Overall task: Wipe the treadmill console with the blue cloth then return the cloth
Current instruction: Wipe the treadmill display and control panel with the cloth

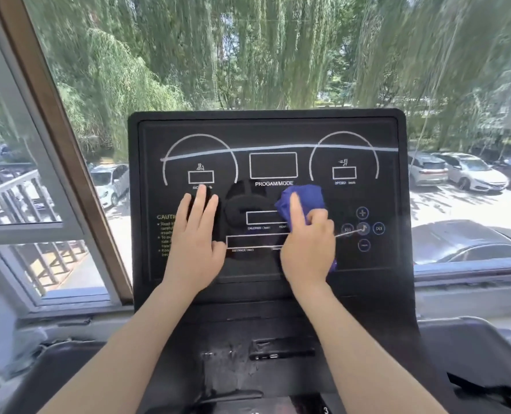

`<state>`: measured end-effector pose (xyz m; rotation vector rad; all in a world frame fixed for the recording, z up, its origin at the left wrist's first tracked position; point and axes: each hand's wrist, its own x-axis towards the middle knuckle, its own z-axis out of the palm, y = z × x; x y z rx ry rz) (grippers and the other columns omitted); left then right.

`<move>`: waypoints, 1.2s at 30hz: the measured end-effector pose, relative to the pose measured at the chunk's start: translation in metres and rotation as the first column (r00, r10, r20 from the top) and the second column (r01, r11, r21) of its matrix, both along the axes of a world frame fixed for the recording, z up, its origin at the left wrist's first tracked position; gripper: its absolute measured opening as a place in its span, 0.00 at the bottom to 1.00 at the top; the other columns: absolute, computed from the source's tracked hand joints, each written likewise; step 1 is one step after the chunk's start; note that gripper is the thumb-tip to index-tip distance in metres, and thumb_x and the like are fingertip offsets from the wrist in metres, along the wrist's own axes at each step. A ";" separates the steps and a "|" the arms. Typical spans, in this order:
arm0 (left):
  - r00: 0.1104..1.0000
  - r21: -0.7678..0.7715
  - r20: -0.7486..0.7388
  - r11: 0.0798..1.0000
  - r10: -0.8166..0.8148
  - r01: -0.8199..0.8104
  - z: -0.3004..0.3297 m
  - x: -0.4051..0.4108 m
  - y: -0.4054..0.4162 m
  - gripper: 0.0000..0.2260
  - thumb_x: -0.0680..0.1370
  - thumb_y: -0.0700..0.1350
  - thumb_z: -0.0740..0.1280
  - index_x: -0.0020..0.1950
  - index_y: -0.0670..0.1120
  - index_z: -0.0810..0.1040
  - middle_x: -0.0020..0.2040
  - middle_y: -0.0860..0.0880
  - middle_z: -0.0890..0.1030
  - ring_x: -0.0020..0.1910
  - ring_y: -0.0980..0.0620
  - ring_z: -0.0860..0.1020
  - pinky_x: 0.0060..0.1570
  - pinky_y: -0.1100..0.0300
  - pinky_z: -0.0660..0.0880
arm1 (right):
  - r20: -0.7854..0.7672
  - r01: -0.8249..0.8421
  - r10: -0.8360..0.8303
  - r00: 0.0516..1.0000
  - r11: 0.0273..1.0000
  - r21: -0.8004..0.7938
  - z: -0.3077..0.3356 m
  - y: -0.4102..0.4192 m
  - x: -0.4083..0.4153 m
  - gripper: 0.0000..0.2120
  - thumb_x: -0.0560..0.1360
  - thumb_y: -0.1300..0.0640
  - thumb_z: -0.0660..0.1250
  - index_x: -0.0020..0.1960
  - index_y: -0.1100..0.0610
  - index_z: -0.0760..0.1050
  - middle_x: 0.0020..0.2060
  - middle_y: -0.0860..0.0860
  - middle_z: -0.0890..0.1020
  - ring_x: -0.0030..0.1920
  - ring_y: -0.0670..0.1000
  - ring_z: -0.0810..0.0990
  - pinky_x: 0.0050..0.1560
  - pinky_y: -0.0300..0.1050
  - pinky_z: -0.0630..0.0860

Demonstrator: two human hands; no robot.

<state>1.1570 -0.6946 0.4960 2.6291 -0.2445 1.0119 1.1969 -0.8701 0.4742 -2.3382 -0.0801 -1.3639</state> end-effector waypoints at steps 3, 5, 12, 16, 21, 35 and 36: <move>1.000 -0.022 0.010 1.000 -0.009 0.009 -0.010 -0.007 0.012 0.33 0.66 0.38 0.58 0.73 0.42 0.60 0.75 0.42 0.57 0.73 0.41 0.52 0.71 0.54 0.47 | -0.025 -0.155 0.154 0.988 0.952 -0.263 -0.029 0.035 -0.025 0.30 0.62 0.66 0.58 0.63 0.54 0.76 0.38 0.55 0.73 0.32 0.56 0.70 0.30 0.43 0.64; 1.000 -0.020 -0.012 1.000 0.024 -0.024 -0.016 -0.010 0.022 0.31 0.67 0.39 0.58 0.72 0.43 0.62 0.74 0.39 0.57 0.72 0.38 0.53 0.70 0.49 0.50 | -0.064 -0.275 0.275 0.959 0.858 -0.434 -0.037 0.037 -0.032 0.30 0.60 0.65 0.65 0.62 0.53 0.76 0.39 0.55 0.75 0.32 0.55 0.70 0.30 0.43 0.66; 0.982 0.106 -0.080 0.981 0.169 -0.160 -0.031 -0.026 0.058 0.26 0.74 0.49 0.57 0.72 0.43 0.62 0.75 0.37 0.53 0.72 0.37 0.51 0.69 0.43 0.52 | -0.054 -0.054 0.052 0.997 0.997 -0.047 -0.005 -0.014 -0.009 0.29 0.64 0.69 0.64 0.64 0.55 0.75 0.40 0.57 0.73 0.35 0.59 0.71 0.26 0.44 0.67; 0.970 -0.211 -0.199 0.961 0.137 -0.179 -0.042 -0.035 0.067 0.33 0.77 0.41 0.62 0.75 0.39 0.45 0.76 0.41 0.42 0.75 0.44 0.44 0.72 0.56 0.42 | -0.139 -0.109 0.113 0.984 0.993 0.036 -0.025 0.055 -0.034 0.34 0.58 0.70 0.71 0.64 0.58 0.74 0.41 0.59 0.74 0.34 0.59 0.72 0.25 0.42 0.65; 0.987 -0.390 -0.160 0.919 -0.003 -0.061 -0.050 -0.045 0.079 0.33 0.76 0.34 0.60 0.75 0.38 0.43 0.76 0.43 0.47 0.75 0.48 0.48 0.70 0.65 0.44 | -0.107 -0.321 0.305 0.946 0.844 -0.429 -0.050 0.070 -0.053 0.30 0.55 0.66 0.70 0.57 0.55 0.79 0.37 0.56 0.76 0.29 0.56 0.72 0.25 0.39 0.65; 0.913 -0.595 -0.306 0.803 -0.270 0.038 -0.077 -0.062 0.113 0.34 0.78 0.35 0.59 0.71 0.61 0.43 0.74 0.50 0.59 0.69 0.48 0.66 0.66 0.53 0.65 | -0.126 -0.414 0.406 0.905 0.777 -0.475 -0.073 0.114 -0.071 0.26 0.64 0.63 0.52 0.51 0.46 0.81 0.44 0.50 0.75 0.36 0.53 0.69 0.37 0.44 0.60; 0.907 -0.609 -0.311 0.792 -0.284 0.039 -0.075 -0.062 0.117 0.35 0.78 0.35 0.60 0.71 0.62 0.43 0.73 0.50 0.62 0.67 0.48 0.69 0.64 0.54 0.68 | -0.119 -0.423 0.426 0.897 0.749 -0.510 -0.073 0.104 -0.069 0.25 0.64 0.63 0.53 0.51 0.46 0.81 0.45 0.49 0.74 0.37 0.53 0.67 0.38 0.45 0.60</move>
